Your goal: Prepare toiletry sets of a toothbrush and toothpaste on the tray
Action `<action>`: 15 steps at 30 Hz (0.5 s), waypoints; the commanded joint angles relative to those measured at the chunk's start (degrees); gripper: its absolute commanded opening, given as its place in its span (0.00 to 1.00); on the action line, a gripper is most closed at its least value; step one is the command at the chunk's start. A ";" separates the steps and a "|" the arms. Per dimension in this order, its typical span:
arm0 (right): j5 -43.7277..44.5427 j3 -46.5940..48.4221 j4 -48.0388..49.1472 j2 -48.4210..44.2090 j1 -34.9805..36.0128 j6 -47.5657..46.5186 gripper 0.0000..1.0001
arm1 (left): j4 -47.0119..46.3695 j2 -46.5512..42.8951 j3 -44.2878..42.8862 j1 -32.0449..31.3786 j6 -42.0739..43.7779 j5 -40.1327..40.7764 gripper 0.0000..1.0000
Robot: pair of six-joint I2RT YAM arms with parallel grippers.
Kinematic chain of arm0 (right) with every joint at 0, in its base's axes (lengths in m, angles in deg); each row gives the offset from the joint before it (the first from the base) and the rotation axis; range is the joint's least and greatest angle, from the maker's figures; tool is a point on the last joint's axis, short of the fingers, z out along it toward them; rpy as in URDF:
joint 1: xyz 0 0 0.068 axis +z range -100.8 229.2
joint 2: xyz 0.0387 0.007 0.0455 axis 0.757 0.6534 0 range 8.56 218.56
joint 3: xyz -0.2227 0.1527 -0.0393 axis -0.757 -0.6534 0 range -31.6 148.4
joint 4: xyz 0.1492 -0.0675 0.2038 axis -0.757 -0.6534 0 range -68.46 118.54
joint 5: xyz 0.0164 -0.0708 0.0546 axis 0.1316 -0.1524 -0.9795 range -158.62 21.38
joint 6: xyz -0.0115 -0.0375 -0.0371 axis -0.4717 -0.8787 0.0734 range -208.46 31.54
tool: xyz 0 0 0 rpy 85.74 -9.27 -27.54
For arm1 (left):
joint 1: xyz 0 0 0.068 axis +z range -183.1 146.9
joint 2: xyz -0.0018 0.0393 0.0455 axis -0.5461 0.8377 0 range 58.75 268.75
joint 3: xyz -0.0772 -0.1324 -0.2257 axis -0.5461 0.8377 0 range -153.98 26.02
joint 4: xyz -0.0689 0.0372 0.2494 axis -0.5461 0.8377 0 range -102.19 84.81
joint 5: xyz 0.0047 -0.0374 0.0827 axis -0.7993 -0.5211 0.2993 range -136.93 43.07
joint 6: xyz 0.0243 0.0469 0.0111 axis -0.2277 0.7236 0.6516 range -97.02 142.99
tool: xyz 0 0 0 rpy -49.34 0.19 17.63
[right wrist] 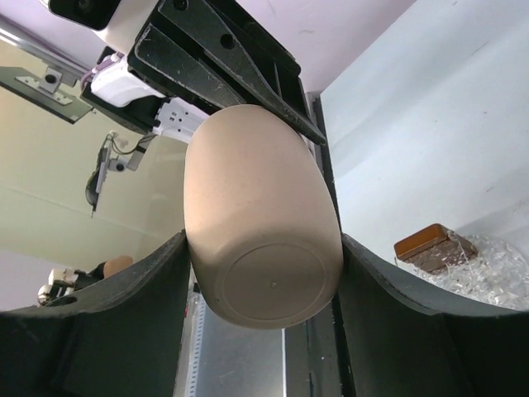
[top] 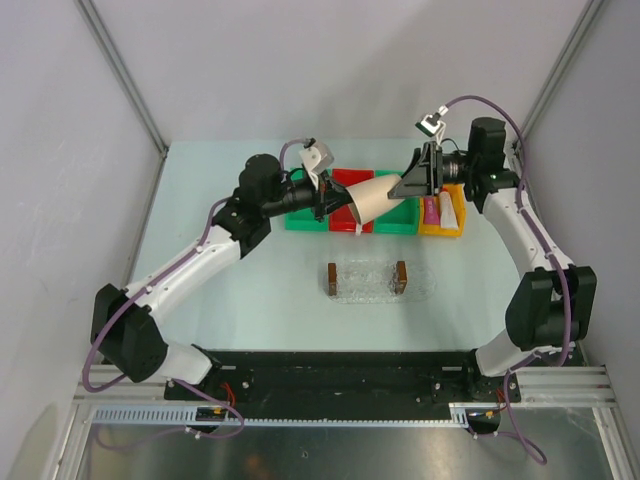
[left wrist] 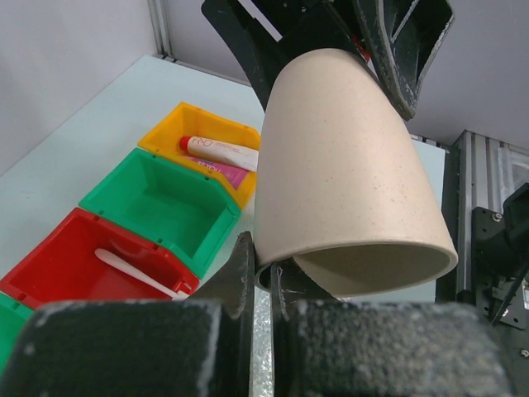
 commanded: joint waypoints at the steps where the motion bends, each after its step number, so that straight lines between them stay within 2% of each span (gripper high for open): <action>1: 3.49 -0.25 -0.40 2.59 0.22 -5.35 0.11 | -3.28 -1.96 -2.90 -0.26 -6.72 -4.87 0.00; 5: 3.05 -0.25 -0.93 3.56 0.57 -6.05 0.15 | -3.28 -2.04 -3.08 -0.26 -8.30 -5.93 0.00; 8: 2.88 -0.25 -1.19 4.17 1.10 -6.23 0.18 | -3.28 -1.87 -3.60 -0.26 -8.83 -6.63 0.05; 13: 2.53 -0.25 -1.45 4.70 1.71 -6.75 0.22 | -3.28 -1.87 -3.87 -0.26 -9.98 -7.69 0.06; 15: 2.09 -0.25 -1.46 4.97 1.80 -6.67 0.22 | -3.19 -2.04 -3.87 -0.18 -10.24 -8.04 0.10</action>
